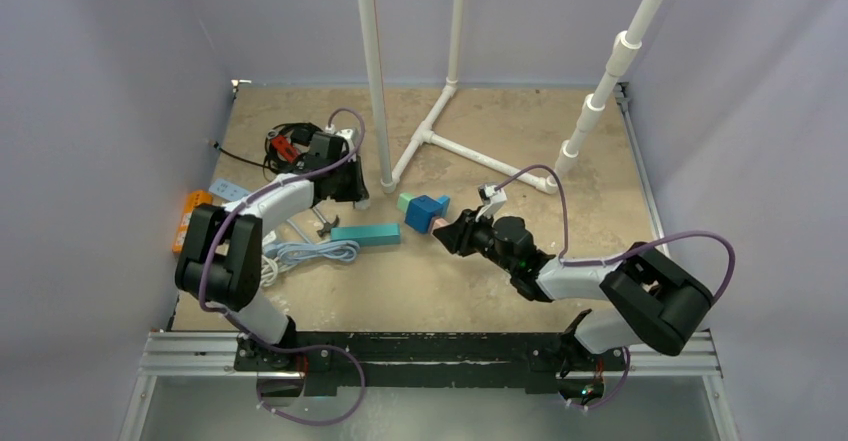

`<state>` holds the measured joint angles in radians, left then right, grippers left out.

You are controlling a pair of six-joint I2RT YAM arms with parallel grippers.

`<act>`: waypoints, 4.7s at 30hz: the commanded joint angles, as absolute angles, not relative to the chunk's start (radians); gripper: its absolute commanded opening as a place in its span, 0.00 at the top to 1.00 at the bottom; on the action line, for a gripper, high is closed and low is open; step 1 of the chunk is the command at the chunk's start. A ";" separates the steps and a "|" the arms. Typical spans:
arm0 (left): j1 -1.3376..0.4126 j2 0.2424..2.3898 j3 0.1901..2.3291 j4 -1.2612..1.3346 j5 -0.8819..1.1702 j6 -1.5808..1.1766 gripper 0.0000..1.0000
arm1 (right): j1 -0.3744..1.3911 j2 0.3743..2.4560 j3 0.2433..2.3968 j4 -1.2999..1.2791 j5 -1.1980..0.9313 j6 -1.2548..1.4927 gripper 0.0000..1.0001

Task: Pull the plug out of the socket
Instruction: Place the plug at the center of the board, then remove the plug from the socket.

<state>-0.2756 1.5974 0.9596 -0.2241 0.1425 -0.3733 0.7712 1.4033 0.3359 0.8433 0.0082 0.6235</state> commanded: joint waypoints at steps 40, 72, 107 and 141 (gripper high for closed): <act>-0.499 1.033 0.811 -0.274 -0.060 -0.248 0.21 | 0.769 1.319 0.355 0.816 -0.036 0.590 1.00; -0.693 1.331 0.851 -0.102 0.142 -0.353 0.28 | 0.848 1.353 0.368 0.826 -0.025 0.604 1.00; -0.642 1.426 0.889 -0.111 0.227 -0.335 0.44 | 0.870 1.342 0.367 0.841 -0.054 0.576 1.00; -0.642 1.460 0.903 -0.158 0.186 -0.323 1.00 | 0.841 1.399 0.388 0.819 -0.093 0.641 1.00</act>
<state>-0.6456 1.4391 0.8772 -0.1577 0.2008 -0.3290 0.8242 1.4063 0.3401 0.8230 -0.0746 0.6022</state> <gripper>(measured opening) 0.600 0.339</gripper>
